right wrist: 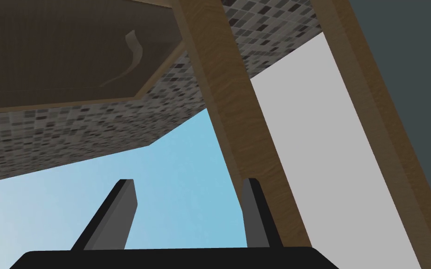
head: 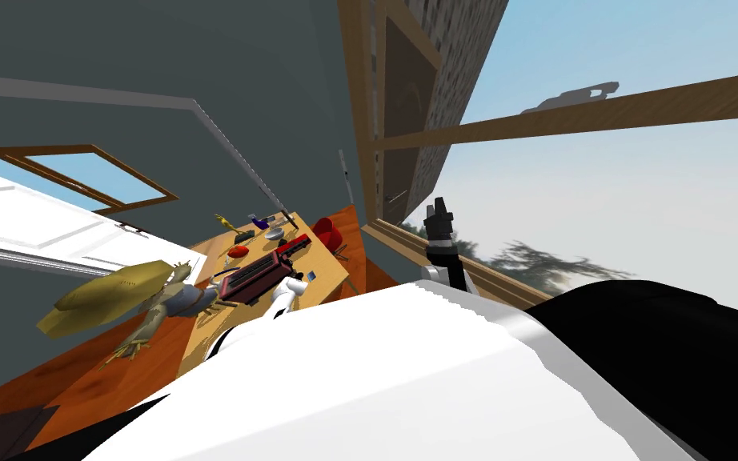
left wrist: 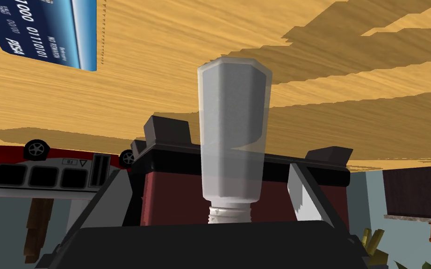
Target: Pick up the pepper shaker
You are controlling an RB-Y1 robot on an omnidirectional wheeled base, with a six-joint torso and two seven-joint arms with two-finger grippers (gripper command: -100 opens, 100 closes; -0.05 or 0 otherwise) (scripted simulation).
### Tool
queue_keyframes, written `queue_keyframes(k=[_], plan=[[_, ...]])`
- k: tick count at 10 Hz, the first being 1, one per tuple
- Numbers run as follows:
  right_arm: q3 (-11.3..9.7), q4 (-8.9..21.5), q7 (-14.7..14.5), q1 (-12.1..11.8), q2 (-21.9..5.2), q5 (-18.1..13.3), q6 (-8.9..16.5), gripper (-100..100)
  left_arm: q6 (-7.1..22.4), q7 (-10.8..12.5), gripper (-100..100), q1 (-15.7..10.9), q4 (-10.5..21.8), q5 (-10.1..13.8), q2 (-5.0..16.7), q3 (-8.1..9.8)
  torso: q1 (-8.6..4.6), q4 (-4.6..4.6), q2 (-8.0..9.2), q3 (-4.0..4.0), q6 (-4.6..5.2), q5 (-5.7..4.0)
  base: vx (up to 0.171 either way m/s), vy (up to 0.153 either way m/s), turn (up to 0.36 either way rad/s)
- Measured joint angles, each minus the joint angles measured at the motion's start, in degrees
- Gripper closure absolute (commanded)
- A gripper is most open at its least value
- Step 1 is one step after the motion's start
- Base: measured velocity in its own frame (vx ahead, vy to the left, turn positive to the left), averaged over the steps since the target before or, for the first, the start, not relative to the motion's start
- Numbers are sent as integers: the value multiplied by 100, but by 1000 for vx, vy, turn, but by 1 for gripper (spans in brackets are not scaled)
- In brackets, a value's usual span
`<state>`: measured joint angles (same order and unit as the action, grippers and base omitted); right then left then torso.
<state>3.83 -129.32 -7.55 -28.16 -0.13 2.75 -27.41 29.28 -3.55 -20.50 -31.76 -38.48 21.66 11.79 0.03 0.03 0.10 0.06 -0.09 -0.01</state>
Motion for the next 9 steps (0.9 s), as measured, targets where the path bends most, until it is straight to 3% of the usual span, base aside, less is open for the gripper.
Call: queue_keyframes(k=[1,2,3,4,6,8,9], plan=[[0,0,0,0,0,0,0,0,-85,181,-100,-78,214,-113,21,-4,0,-1,-2,-1,-2,1,-7,-5,-212],[-1,0,0,1,0,0,0,0,-92,206,-100,47,167,-78,43,83,-2,-1,-1,-1,2,0,-14,-1,-343],[-1,0,0,1,0,0,0,0,66,-98,-100,413,-375,234,23,252,-2,0,3,2,1,0,-14,4,-111],[0,0,0,0,0,0,0,0,12,-52,-100,316,-262,107,88,295,0,1,-1,0,0,-1,-3,2,39],[0,0,0,-1,0,0,0,0,-164,255,-100,229,109,-97,134,294,0,-2,-5,-3,-3,1,-1,-3,-92],[-1,0,0,1,0,0,0,0,-134,195,-100,490,-13,8,186,510,-1,0,1,0,3,0,-14,0,-363],[0,0,0,0,0,0,0,0,-121,149,-100,670,-146,77,221,657,0,0,3,2,0,0,-13,1,-67]])
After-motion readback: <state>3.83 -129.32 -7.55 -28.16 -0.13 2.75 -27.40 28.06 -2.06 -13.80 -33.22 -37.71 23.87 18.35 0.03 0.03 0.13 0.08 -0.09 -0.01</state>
